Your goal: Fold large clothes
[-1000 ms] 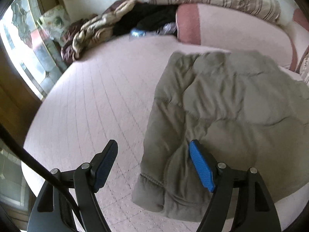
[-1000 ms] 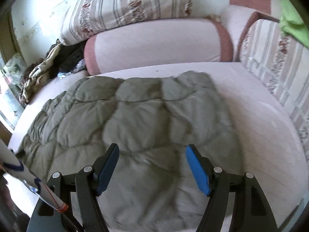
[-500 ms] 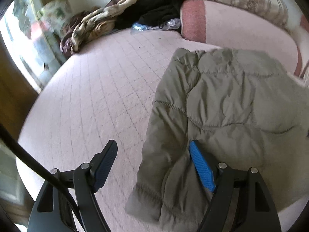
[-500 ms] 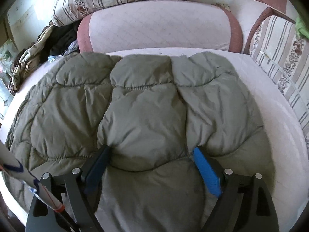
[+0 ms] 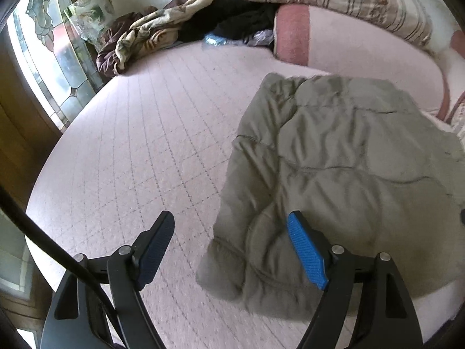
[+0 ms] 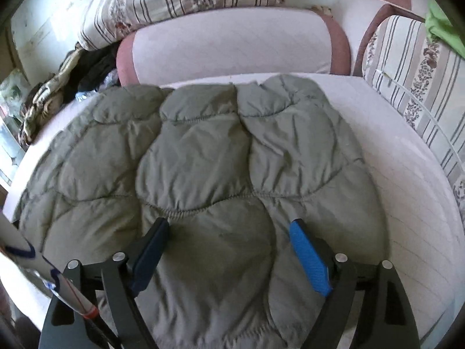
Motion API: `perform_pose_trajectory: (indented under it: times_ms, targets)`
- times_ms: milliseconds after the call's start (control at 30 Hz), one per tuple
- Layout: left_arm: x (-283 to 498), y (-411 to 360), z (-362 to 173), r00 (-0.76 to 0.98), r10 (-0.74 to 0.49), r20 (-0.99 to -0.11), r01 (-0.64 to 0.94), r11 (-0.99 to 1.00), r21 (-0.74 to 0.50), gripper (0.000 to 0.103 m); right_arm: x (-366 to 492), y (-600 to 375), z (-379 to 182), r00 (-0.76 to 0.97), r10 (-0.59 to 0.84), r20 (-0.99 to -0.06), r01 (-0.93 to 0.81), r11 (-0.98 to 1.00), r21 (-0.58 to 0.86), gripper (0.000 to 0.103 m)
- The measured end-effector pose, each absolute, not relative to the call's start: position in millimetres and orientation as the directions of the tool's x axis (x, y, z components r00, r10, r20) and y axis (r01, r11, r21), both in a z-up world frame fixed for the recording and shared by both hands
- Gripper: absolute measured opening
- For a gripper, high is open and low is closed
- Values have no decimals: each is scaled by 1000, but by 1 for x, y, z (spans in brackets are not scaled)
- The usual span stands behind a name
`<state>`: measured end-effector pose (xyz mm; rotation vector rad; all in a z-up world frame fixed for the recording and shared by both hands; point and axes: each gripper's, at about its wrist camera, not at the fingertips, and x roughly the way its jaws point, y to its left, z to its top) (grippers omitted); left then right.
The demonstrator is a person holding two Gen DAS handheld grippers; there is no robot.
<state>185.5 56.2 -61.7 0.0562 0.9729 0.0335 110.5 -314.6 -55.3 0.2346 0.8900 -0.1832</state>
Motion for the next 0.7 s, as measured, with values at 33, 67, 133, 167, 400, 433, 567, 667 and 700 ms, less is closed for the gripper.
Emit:
perform_pose_trajectory:
  times_ms: [33,67,133,167,400,433,567,667,700]
  targets:
    - [179,57,-56,577,48,-816,0,998,59,80,102,-313,-50,629,-58,-775,247,961,128,88]
    - [170,56,-51,595,48,-802,1,998,61,80,94,-312,-47,641,-56,-766,239,962,130,88]
    - [157,56,-44,620,59,-782,-3,997,74,80,75,-308,-43,655,-52,-754,227,965,130,88]
    - [147,56,-40,637,66,-768,-8,997,79,80,68,-307,-42,659,-54,-750,226,966,129,88]
    - [108,59,-43,636,26,-771,-23,1000,15,84,3,-289,-41,698,-97,-709,249,962,113,88]
    - [104,59,-46,627,4,-779,-15,1000,-7,84,-6,-286,-44,696,-96,-712,256,959,121,88]
    - [80,63,-74,588,-72,-806,17,997,-77,84,-24,-275,-69,649,-67,-758,254,958,133,88]
    - [81,59,-103,520,-66,-851,25,998,-62,84,-18,-274,-88,611,-90,-786,263,960,95,87]
    - [84,58,-110,509,-62,-858,20,998,-60,84,-11,-276,-94,598,-92,-796,266,960,89,87]
